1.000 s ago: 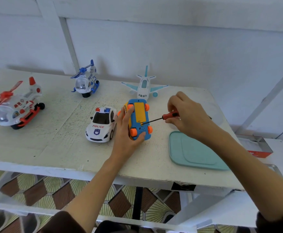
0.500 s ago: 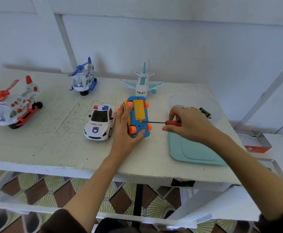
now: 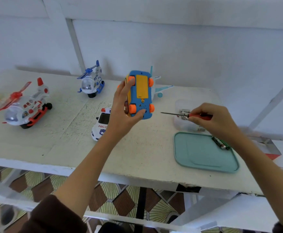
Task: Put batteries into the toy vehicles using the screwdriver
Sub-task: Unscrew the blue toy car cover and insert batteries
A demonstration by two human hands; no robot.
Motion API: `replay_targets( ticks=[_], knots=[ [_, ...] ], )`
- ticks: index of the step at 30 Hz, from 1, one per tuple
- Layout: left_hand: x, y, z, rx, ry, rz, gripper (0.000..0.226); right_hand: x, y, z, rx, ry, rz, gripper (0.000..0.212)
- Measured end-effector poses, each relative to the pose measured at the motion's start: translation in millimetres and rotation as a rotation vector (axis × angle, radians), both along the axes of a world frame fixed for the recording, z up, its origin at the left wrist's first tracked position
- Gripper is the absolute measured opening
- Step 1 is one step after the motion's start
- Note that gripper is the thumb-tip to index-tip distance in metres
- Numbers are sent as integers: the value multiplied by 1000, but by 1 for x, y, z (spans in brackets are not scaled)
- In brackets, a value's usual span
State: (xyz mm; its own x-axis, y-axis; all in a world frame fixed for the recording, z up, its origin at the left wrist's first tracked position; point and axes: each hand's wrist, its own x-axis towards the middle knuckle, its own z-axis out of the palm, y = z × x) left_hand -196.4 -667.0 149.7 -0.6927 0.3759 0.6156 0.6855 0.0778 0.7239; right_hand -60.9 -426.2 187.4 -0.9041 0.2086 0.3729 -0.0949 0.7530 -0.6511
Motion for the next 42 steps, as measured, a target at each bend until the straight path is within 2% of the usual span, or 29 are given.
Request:
replay_targets(
  ticks=[6, 10, 16, 20, 23, 25, 30, 33, 35, 38, 40, 42],
  knots=[
    [-3, -28, 27, 78, -45, -28, 80, -29, -34, -24, 229, -170, 296, 10],
    [9, -40, 33, 102, -79, -12, 76, -44, -58, -41, 253, -247, 410, 10],
    [14, -54, 28, 78, -82, 66, 78, -54, -70, -70, 355, -300, 418, 13],
    [16, -57, 26, 81, -108, 67, 78, -57, -68, -73, 325, -295, 411, 15],
    [16, -57, 27, 77, -148, 60, 78, -57, -66, -69, 374, -318, 427, 25],
    [16, -58, 29, 74, -163, 48, 80, -56, -66, -56, 338, -274, 402, 29],
    [11, -62, 37, 46, -147, 46, 92, -73, -84, 10, 92, 50, 263, 19],
    [3, -71, 42, 20, -138, 43, 102, -94, -111, 51, -17, 157, 237, 24],
    [-3, -80, 47, 22, -131, 40, 104, -111, -132, 72, -67, 131, 260, 34],
    [-11, -96, 60, 29, -85, 46, 106, -143, -164, 91, -59, -17, 340, 44],
    [-20, -112, 67, 22, -38, 49, 106, -164, -188, 97, -64, -69, 386, 42],
    [-37, -134, 71, 14, 11, 96, 106, -186, -212, 100, -180, -74, 416, 31]
  ],
)
